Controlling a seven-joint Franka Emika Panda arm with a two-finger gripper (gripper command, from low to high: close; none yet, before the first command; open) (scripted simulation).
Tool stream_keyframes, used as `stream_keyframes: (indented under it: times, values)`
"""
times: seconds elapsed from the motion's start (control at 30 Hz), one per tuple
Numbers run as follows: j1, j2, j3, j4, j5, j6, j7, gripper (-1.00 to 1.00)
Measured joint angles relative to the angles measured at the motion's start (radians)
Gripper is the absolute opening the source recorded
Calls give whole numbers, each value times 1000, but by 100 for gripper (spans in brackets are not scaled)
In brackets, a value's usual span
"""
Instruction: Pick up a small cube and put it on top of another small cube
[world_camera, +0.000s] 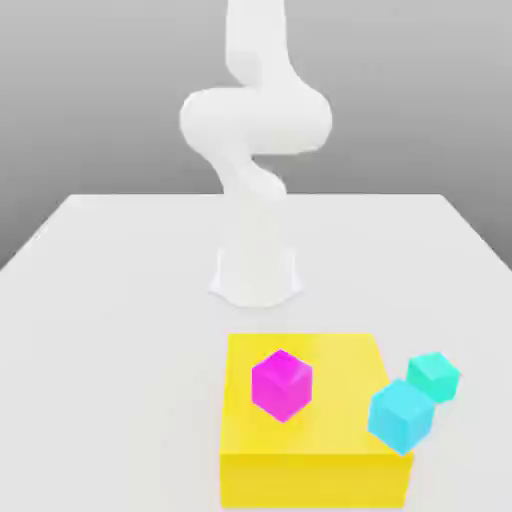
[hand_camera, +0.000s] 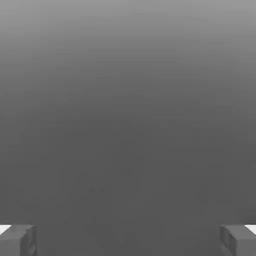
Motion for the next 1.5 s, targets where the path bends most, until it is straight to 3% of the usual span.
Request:
stream_keyframes:
  times: [0.3,0.6,0.83,1.03,1.07,1.3,1.5]
  values:
    - [268,286,-26,-148,38,170,-416,0]
    - [470,567,15,-292,67,338,-818,0]
    - [589,783,70,-398,-13,473,-1045,0]
    - [615,997,37,-374,-60,643,-1040,0]
    - [620,1022,33,-370,-58,663,-1041,-100]
    - [623,1022,30,-370,-57,663,-1041,-100]
    - [613,829,47,-405,-29,504,-1062,-100]
